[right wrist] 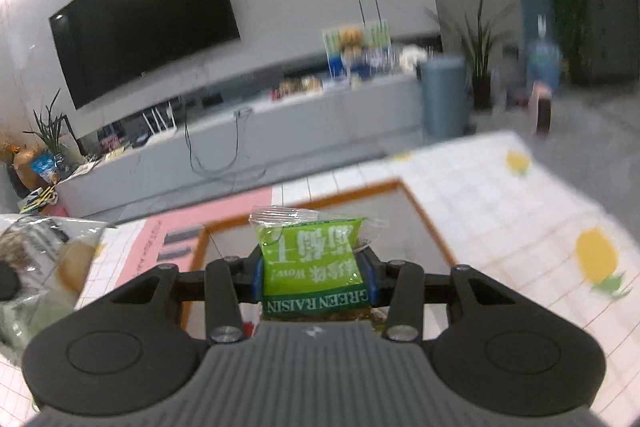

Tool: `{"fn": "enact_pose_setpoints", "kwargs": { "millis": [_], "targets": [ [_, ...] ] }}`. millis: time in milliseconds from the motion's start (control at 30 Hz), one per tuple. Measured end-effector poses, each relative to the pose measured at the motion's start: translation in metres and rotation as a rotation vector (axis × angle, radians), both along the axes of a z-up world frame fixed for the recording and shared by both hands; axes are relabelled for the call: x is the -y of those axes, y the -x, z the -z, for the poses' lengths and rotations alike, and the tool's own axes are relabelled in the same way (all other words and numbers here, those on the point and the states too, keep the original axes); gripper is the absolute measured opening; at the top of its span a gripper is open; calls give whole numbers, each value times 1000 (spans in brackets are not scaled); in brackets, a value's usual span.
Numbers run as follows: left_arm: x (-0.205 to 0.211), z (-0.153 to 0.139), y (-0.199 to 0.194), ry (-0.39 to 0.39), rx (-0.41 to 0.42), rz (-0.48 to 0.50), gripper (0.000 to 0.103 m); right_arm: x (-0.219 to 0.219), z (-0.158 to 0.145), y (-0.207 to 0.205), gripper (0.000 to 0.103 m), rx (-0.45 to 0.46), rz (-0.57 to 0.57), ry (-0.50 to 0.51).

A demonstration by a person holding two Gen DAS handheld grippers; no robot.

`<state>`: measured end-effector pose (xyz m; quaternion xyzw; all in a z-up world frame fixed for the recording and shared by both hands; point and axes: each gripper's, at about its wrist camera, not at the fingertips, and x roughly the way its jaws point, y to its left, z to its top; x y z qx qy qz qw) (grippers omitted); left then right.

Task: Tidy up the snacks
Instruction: 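Carry the green raisin pack into the orange box and open the right gripper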

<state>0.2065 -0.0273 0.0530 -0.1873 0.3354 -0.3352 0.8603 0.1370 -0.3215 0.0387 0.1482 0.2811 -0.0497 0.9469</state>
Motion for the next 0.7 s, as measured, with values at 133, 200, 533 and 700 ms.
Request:
{"fn": "enact_pose_setpoints", "kwargs": {
  "millis": [133, 200, 533, 700],
  "targets": [
    [5, 6, 5, -37, 7, 2, 48, 2, 14, -24, 43, -84, 53, 18],
    [5, 8, 6, -43, -3, 1, 48, -1, 20, -29, 43, -119, 55, 46],
    [1, 11, 13, -54, -6, -7, 48, 2, 30, -53, 43, -250, 54, 148],
    [2, 16, 9, -44, -33, 2, 48, 0, 26, -72, 43, -245, 52, 272]
  ]
}}
